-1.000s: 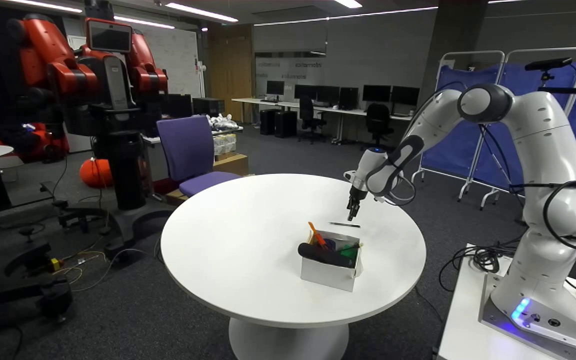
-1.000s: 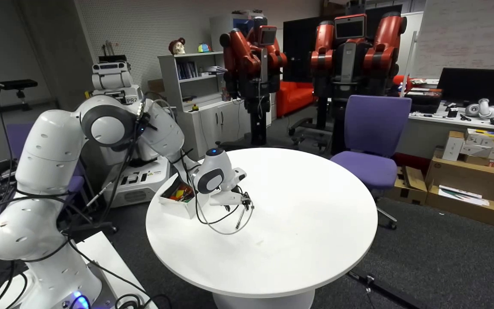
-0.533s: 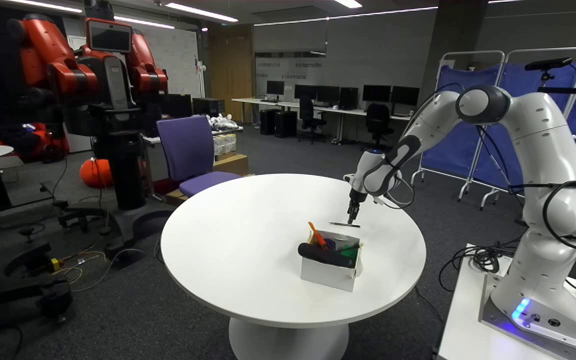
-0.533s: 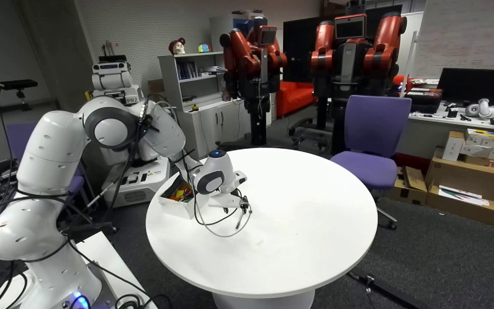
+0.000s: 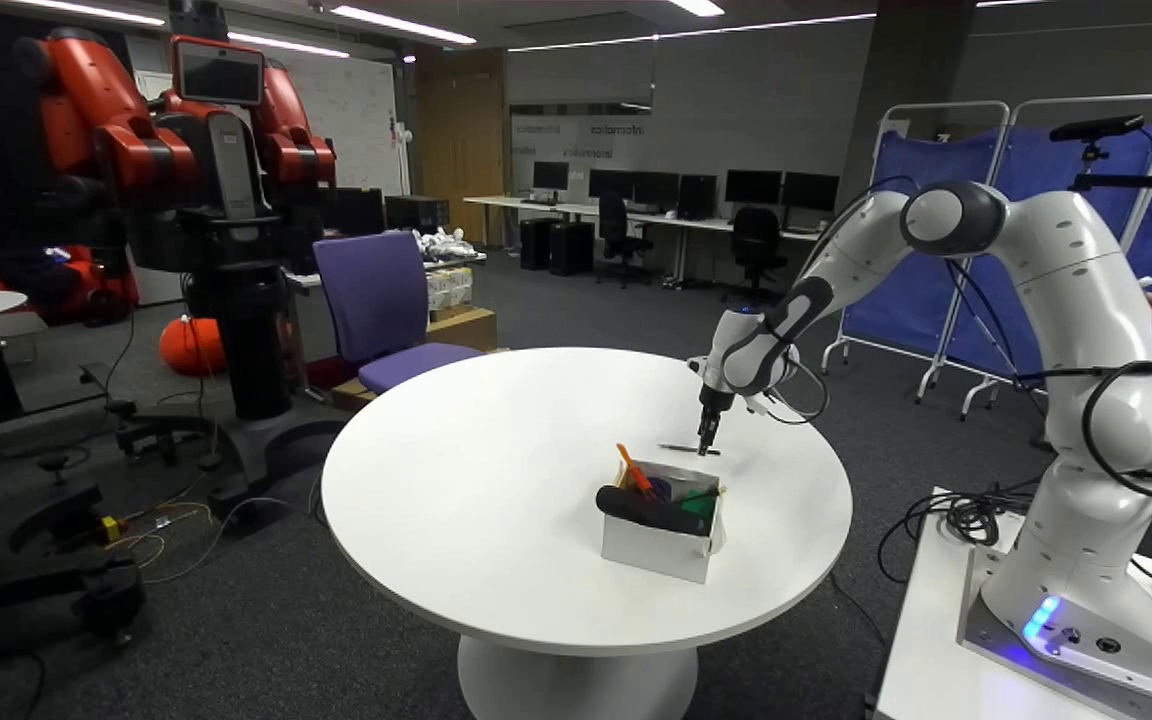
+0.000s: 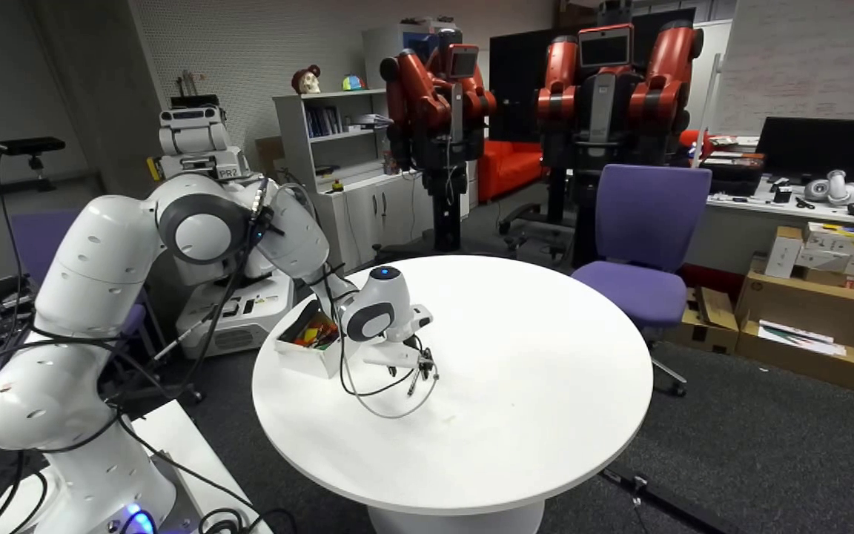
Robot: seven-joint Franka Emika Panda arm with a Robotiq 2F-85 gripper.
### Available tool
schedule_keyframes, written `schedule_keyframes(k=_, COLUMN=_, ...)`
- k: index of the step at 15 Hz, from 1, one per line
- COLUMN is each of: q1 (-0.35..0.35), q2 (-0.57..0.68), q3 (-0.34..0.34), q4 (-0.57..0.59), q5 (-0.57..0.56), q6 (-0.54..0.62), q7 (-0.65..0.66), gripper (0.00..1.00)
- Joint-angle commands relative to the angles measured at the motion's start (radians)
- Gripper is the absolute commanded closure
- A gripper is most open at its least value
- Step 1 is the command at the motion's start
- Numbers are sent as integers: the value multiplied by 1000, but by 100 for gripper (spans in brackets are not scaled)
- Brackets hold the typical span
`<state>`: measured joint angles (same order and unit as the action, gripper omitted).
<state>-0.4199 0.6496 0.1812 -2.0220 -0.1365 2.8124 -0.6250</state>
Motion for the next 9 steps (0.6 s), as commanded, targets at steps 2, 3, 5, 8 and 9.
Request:
schedule_keyframes(k=2, q1=-7, q2=31, q3=-2, q4=61, q5=33, q6=-68, q7=-50, gripper=4)
schedule_keyframes(k=3, q1=-5, q2=35, q3=-5, q4=68, q5=33, q6=-76, q7=-48, gripper=4)
schedule_keyframes(k=5, q1=-3, q2=41, q3=-8, q4=78, q5=33, q6=-90, q7=-49, gripper=7)
schedule_keyframes(k=8, q1=0, q2=47, q3=-14, q4=97, q5=33, q6=-116, q7=-50, gripper=26)
schedule_keyframes(k=9, q1=2, q2=48, q3=-17, q4=102, q5=32, q6=-122, q7=-49, gripper=39)
